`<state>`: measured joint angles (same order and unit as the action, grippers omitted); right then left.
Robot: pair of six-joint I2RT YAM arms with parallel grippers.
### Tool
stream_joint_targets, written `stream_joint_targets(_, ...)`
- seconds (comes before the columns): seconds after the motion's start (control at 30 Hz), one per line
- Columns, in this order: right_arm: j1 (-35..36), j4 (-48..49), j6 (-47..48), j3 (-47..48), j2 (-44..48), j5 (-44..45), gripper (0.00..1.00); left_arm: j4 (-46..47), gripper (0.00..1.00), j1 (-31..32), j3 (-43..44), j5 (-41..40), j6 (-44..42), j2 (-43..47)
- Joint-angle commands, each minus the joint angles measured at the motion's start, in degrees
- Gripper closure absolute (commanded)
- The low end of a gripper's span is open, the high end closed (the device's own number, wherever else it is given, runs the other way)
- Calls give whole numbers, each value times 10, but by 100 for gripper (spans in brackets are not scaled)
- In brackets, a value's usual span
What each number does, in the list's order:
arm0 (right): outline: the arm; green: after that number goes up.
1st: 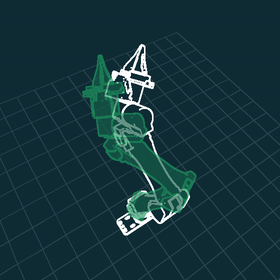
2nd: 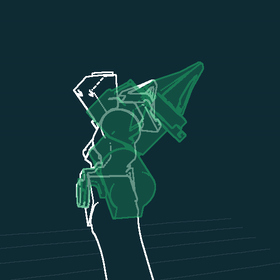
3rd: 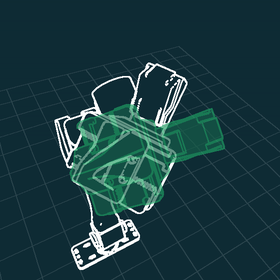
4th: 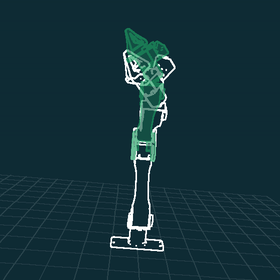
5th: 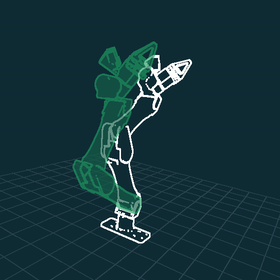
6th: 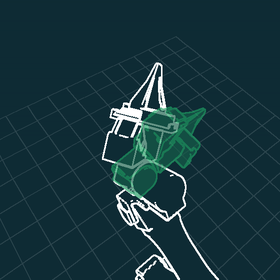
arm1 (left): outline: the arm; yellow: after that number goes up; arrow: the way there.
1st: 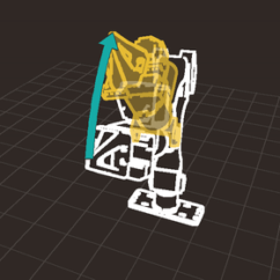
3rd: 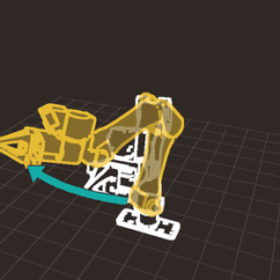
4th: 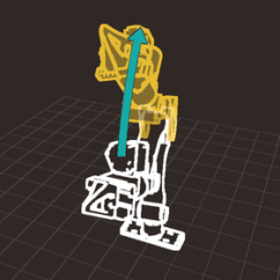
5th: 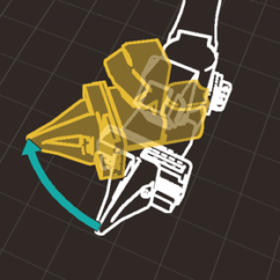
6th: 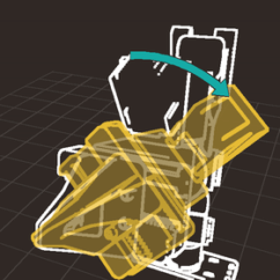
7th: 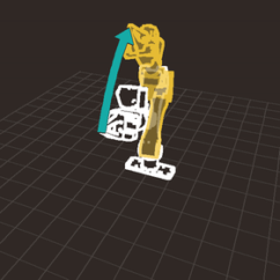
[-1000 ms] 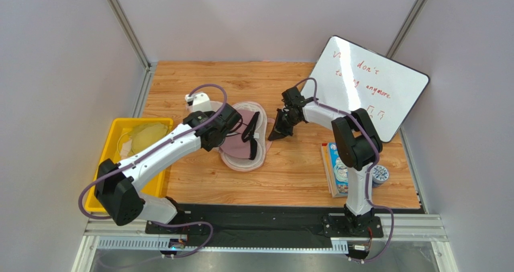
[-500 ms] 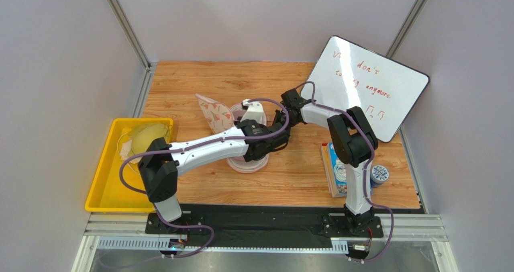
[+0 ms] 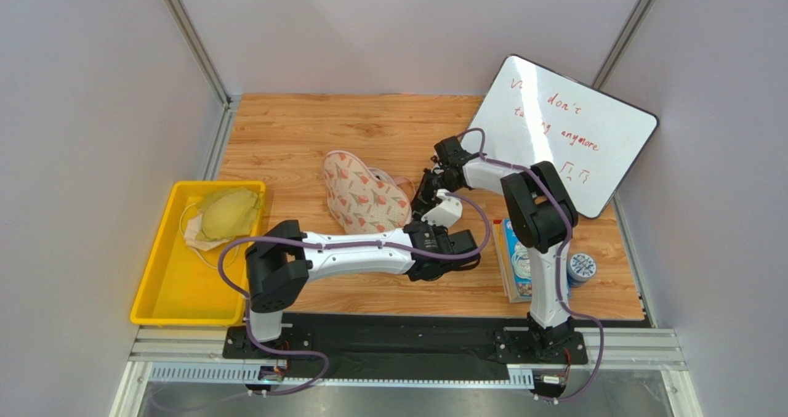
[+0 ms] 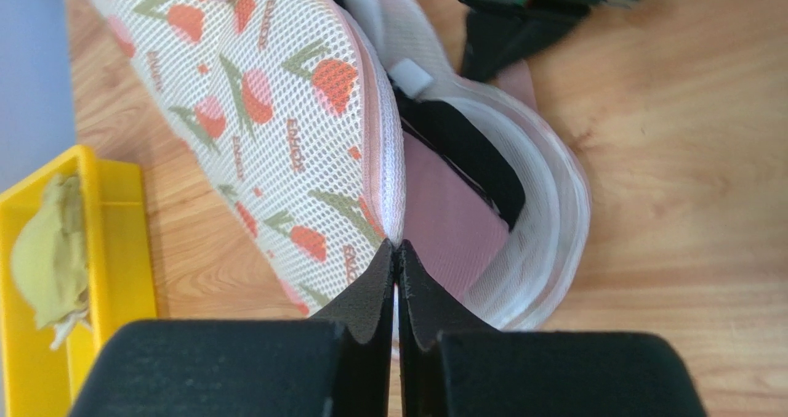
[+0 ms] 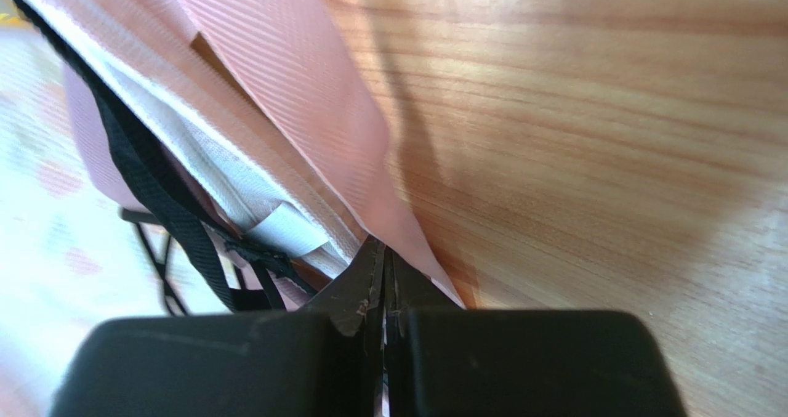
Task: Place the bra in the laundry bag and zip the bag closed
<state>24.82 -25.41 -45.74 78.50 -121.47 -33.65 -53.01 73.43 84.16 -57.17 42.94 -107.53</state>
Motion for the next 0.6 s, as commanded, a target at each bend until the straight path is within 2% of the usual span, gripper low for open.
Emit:
stream_joint_targets(0.0, -5, 5, 6, 3, -18, 24, 100, 162, 93, 0, -70, 109, -127, 44)
stream_joint_targets(0.1, -9, 5, 15, -6, -8, 21, 100, 213, 62, 0, -108, 144, -187, 80)
stream_joint_targets(0.13, -10, 3, 20, -5, -4, 24, 100, 226, 47, 0, -116, 157, -202, 88)
stream_joint_targets(0.17, -11, -9, 28, -2, -1, 24, 100, 243, 41, -2, -122, 182, -224, 98)
stream_joint_targets(0.3, -22, -61, 80, 29, 21, 36, 100, 278, 31, -14, -138, 273, -269, 165)
stream_joint_targets(0.33, -26, -74, 109, 33, 34, 39, 99, 277, 15, -25, -135, 295, -271, 177)
stream_joint_targets(0.37, -28, -99, 128, 42, 41, 39, 98, 267, 15, -36, -131, 335, -264, 190)
stream_joint_targets(0.47, -46, -136, 193, 48, 69, 35, 79, 265, 14, -98, -138, 448, -217, 261)
stream_joint_targets(0.5, -47, -140, 209, 49, 77, 38, 63, 266, 14, -114, -153, 474, -193, 302)
stream_joint_targets(0.57, -46, -135, 241, 48, 99, 38, 47, 255, 16, -165, -167, 521, -163, 343)
